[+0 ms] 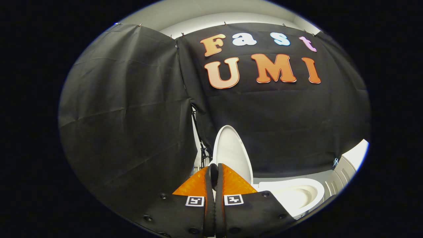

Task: Open the toilet lid.

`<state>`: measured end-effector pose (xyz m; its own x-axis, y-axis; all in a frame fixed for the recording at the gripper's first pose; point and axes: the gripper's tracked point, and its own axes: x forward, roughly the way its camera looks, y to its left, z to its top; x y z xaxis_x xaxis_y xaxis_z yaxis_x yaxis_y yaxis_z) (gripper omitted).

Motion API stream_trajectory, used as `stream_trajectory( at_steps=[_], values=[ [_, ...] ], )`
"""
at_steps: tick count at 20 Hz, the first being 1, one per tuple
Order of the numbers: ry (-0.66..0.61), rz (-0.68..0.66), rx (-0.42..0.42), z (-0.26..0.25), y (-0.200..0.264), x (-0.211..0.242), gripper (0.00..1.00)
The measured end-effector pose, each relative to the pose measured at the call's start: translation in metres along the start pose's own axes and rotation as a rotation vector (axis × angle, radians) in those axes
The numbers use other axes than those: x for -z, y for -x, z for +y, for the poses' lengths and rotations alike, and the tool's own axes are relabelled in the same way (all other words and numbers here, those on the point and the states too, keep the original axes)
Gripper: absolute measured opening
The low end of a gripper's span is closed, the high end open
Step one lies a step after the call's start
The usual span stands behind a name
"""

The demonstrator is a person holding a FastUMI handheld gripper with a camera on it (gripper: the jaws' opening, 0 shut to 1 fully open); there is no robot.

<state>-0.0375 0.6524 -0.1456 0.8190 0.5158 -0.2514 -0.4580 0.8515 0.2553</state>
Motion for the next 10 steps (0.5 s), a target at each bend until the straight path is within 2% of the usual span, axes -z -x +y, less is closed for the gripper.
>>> stream_trajectory(
  at_steps=[5, 7, 9, 10],
  values=[
    [0.045, -0.004, 0.003, 0.007, -0.004, 0.002, 0.08],
    [0.118, -0.016, 0.044, -0.002, -0.002, -0.004, 0.08],
    [0.197, -0.017, 0.062, -0.006, 0.002, -0.007, 0.14],
    [0.185, -0.027, 0.050, -0.004, 0.006, -0.009, 0.26]
  ],
)
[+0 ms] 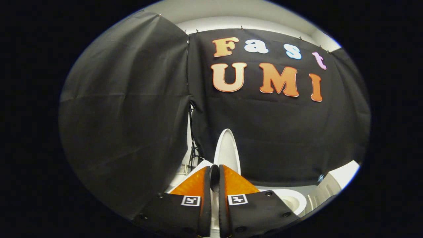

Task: Open the toilet lid.

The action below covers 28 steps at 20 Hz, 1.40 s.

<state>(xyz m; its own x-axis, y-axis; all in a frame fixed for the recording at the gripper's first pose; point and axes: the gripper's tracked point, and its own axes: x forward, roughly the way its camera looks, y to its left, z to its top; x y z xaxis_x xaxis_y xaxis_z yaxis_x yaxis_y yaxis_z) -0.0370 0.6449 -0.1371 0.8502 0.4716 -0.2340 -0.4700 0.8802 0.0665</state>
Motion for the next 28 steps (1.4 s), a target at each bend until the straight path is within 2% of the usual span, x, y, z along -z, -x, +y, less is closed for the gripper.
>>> stream_trajectory(
  at_steps=[6, 9, 18, 28],
  values=[
    [-0.061, -0.093, 0.017, -0.043, 0.019, -0.045, 0.98],
    [-0.100, -0.115, 0.029, -0.077, 0.032, -0.063, 0.98],
    [-0.110, -0.166, 0.166, -0.223, 0.088, -0.108, 0.98],
    [-0.155, -0.200, 0.204, -0.334, 0.148, -0.138, 0.98]
  ],
)
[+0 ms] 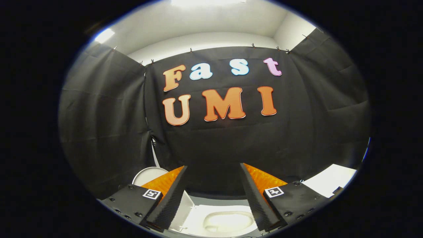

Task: Open the toilet lid.

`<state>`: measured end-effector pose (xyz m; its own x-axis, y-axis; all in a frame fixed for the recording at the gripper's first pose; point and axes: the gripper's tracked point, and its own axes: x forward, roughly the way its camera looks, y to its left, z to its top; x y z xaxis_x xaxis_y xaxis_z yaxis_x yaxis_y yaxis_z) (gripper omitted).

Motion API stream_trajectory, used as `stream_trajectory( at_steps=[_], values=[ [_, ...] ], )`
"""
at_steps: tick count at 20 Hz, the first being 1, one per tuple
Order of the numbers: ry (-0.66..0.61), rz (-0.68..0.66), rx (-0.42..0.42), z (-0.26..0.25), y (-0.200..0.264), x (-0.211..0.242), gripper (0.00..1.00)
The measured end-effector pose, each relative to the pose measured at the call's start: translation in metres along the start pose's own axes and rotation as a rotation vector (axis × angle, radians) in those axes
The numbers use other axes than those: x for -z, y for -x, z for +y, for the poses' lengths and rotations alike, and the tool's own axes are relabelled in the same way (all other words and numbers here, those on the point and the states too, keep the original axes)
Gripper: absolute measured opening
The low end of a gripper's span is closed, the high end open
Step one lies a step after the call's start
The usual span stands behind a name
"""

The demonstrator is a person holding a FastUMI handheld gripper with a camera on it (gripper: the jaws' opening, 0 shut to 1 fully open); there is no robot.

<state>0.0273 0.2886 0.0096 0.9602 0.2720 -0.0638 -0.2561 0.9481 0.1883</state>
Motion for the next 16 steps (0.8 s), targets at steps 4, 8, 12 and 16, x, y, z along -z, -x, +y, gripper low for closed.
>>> stream_trajectory(
  at_steps=[4, 8, 12, 16],
  values=[
    [0.014, -0.016, 0.017, -0.043, 0.015, -0.020, 0.98],
    [0.026, -0.028, 0.043, -0.075, 0.030, -0.029, 0.98],
    [0.036, -0.049, 0.061, -0.087, 0.040, -0.035, 0.96],
    [0.044, -0.055, 0.050, -0.081, 0.040, -0.035, 0.96]
  ],
)
